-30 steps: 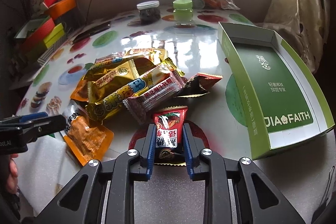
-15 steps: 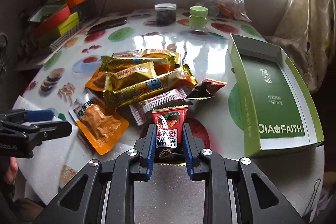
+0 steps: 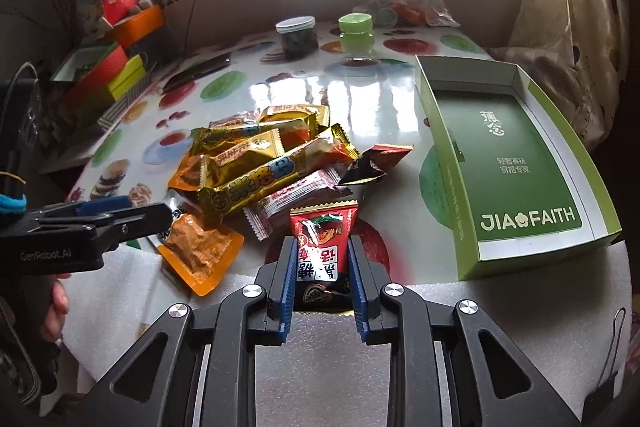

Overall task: Organize snacks
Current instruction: 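Grasp a yellow peanut-candy packet with the left gripper while the right holds the red packet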

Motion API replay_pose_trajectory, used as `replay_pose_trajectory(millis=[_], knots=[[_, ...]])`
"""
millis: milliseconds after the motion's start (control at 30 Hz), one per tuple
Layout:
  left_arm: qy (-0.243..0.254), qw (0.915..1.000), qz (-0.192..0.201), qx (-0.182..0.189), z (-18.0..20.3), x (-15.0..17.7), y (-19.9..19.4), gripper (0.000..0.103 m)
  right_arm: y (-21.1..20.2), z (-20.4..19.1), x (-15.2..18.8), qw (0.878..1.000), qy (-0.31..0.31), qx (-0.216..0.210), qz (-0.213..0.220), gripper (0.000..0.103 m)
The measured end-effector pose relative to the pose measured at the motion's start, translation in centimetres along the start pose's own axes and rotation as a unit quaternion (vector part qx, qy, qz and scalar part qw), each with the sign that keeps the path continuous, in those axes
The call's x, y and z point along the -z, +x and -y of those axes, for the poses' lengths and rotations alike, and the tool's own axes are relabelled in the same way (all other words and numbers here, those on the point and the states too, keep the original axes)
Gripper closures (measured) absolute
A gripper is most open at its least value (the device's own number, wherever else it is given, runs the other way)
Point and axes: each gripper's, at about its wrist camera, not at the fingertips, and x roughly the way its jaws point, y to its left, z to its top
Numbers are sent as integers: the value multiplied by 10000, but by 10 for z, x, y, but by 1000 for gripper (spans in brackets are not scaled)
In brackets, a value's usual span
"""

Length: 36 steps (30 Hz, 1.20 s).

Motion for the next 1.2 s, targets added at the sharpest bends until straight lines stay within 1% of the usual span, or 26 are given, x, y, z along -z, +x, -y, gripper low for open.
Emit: replay_pose_trajectory(millis=[33,100,167,233,333,400,433,467,533,800,833,867,967,1033,1100,1167,1200], knots=[[120,9999,28,-44,5,-4,1,13,0,2,0,10000,40,2,-9,80],[429,9990,126,-14,16,-10,6,15,1,6,0,9999,107,22,-20,80],[695,9975,133,44,24,-17,13,19,1,9,0,9998,177,35,-32,80],[729,9973,129,-30,25,-25,19,25,1,12,0,9998,206,50,-29,80],[819,9965,133,-52,25,-35,25,27,0,14,0,9997,226,55,-24,80],[973,9950,182,-135,27,-39,29,31,1,15,-1,9997,247,47,-30,80],[1029,9945,150,-157,27,-42,32,34,2,16,-1,9997,257,46,-40,80],[1063,9941,139,-148,28,-43,34,39,2,16,-1,9996,264,40,-45,80],[1085,9940,27,-116,28,-45,41,44,3,16,-2,9996,274,31,-59,80],[1163,9931,-20,-123,31,-47,48,45,6,18,-4,9995,304,42,-95,80],[1190,9928,-47,-120,32,-48,50,46,7,19,-5,9995,308,36,-102,80],[1228,9923,-70,-119,33,-48,51,52,8,19,-5,9994,314,33,-110,80],[1277,9917,-80,-120,36,-48,52,53,8,19,-5,9994,315,39,-112,80],[1240,9922,-128,-64,36,-49,53,59,9,20,-6,9994,325,47,-110,80],[1258,9919,-151,-73,37,-49,55,59,9,20,-6,9994,326,47,-108,80],[1270,9917,-189,-54,38,-48,57,69,9,20,-6,9994,330,42,-114,80],[1268,9917,-211,-61,38,-48,58,70,9,21,-6,9994,337,39,-116,80]])
